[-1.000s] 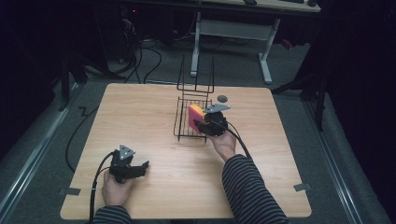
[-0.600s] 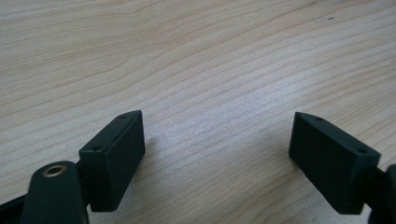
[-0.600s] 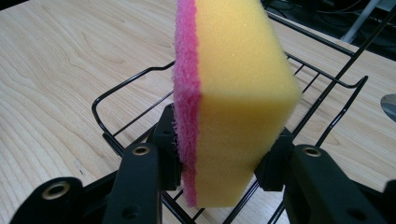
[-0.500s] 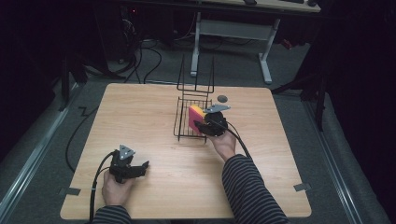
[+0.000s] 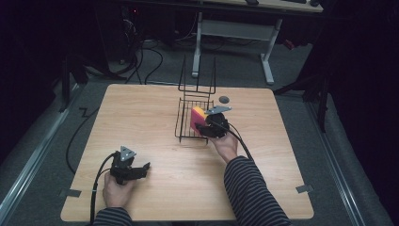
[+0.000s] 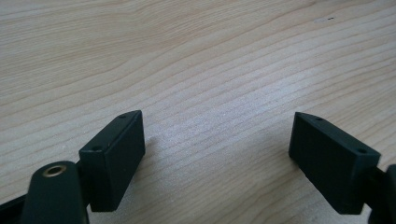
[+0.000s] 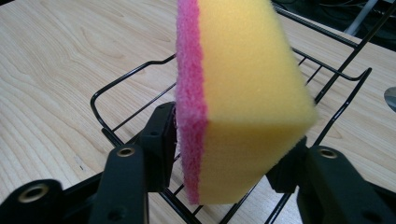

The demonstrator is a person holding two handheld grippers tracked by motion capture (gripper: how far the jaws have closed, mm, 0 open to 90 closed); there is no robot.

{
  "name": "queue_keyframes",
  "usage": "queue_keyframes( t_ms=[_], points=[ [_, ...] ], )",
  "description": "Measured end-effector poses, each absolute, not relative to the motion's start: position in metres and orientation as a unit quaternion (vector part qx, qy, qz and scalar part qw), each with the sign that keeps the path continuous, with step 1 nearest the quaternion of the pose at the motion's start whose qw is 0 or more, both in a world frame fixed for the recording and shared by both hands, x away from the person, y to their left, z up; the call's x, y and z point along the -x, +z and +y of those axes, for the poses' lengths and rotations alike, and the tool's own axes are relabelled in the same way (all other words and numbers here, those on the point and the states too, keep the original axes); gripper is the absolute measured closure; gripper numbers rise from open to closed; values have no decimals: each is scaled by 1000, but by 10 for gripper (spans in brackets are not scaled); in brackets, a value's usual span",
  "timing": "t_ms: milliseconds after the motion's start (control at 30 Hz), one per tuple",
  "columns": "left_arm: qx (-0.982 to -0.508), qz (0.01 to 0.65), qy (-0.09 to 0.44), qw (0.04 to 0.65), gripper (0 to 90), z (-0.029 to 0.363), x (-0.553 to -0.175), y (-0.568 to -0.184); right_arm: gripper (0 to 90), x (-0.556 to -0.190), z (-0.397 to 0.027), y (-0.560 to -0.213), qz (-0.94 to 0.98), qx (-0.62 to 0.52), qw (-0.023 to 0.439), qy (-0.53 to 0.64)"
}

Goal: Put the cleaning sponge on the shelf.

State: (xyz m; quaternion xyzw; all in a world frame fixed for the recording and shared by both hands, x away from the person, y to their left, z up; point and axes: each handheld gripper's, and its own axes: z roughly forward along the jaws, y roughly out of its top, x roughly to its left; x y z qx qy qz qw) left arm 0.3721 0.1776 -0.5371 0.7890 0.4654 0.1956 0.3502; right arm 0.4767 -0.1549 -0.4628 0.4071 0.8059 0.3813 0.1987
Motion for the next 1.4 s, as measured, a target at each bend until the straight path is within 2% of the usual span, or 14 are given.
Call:
queue_keyframes(
  t_ms=[200,467,833,1400],
  points=[
    [-789,465,196,350,189,178,-372,-537,394,-476,-160,-459,800,-411,195,392],
    [-789,465,196,350,189,178,-372,-537,298,-470,-173,-451,794,-410,177,413],
    [-789,465,196,350,189,178,-372,-537,278,-456,-187,-441,792,-404,172,424],
    [-789,465,196,350,189,178,-372,-537,309,-434,-224,-436,769,-422,176,447]
  ],
)
